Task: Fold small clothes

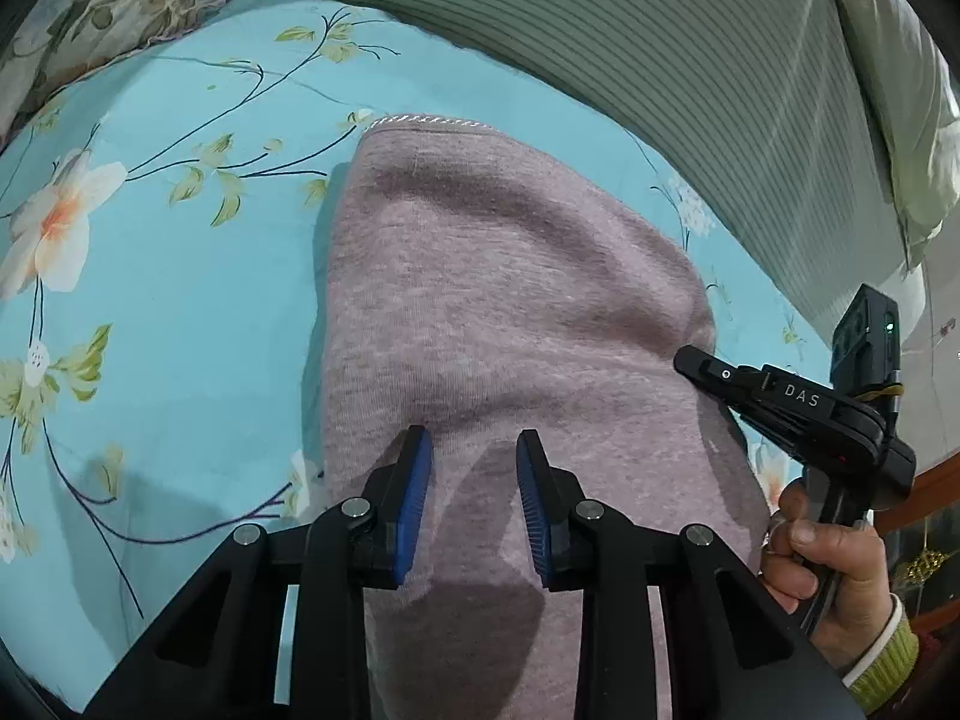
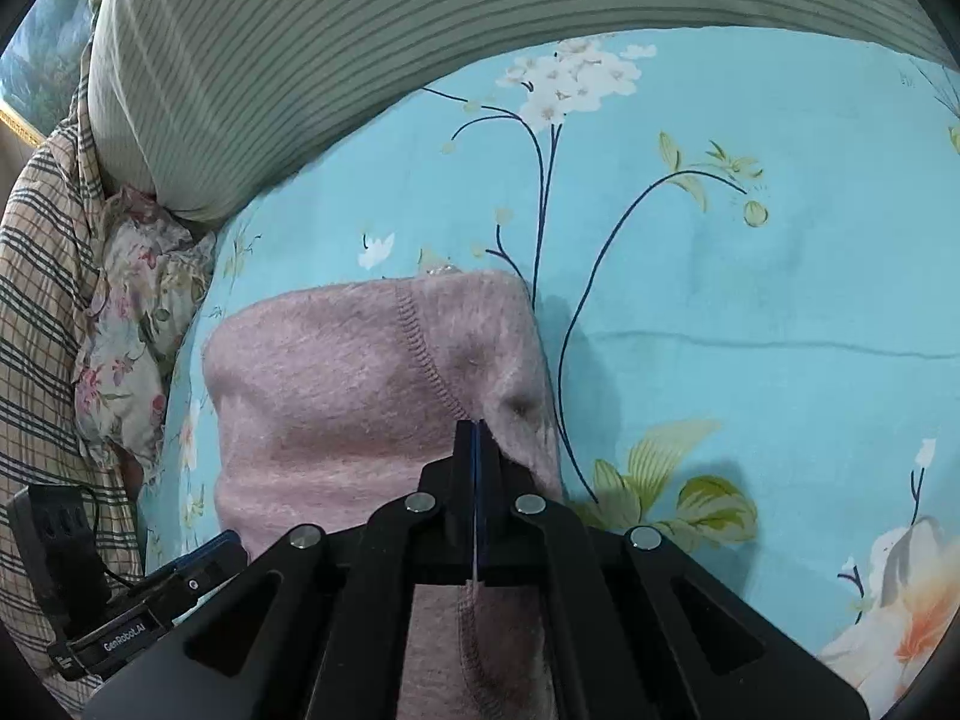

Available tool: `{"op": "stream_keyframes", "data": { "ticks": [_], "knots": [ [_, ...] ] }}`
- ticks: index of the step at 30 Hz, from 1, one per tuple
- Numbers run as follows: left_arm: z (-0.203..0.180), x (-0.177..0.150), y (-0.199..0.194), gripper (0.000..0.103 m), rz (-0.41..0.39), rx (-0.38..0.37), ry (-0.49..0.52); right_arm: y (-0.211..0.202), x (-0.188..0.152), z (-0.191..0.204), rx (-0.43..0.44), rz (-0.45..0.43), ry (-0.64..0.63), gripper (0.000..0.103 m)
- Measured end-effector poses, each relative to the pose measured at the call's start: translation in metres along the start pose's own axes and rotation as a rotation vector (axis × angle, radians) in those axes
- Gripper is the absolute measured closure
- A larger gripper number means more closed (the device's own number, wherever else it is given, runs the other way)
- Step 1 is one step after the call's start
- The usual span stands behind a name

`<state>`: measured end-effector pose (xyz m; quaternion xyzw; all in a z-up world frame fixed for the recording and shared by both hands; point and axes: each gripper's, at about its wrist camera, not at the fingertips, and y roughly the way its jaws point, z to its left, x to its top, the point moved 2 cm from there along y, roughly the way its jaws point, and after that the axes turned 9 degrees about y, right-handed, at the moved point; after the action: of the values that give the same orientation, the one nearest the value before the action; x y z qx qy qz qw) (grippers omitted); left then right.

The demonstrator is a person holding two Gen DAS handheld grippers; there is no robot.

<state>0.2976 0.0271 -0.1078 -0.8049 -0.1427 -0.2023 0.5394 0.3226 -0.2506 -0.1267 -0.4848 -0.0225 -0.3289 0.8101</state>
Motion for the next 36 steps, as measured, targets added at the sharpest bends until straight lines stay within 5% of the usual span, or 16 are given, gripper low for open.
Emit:
{"op": "stream_keyframes", "data": {
  "ticks": [8,12,15,19,25,36],
  "knots": [
    [-0.021,-0.019,-0.028,0.076,0.014,0.009,0.071,-0.048,-0.018,0.007,0.049,-0.017,-0.033,0.1],
    [-0.029,-0.047,-0.056,0.076,0.005,-0.041,0.073,-0.088,-0.068,0.009,0.105,0.012,-0.113,0.1],
    [-0.035,-0.076,-0.075,0.076,0.011,-0.073,0.084,-0.097,-0.106,0.004,0.057,0.044,-0.18,0.1],
    [-0.048,-0.108,-0.081,0.076,0.052,-0.093,0.13,-0.086,-0.125,-0.027,-0.049,0.086,-0.124,0.1],
    [-0.046,-0.134,-0.066,0.076,0.129,-0.045,0.169,-0.106,-0.13,-0.022,-0.002,0.068,-0.138,0.099],
    [-0.045,-0.143,-0.054,0.075,0.144,-0.012,0.198,-0.083,-0.158,-0.04,-0.069,0.141,-0.168,0.099]
  ]
}}
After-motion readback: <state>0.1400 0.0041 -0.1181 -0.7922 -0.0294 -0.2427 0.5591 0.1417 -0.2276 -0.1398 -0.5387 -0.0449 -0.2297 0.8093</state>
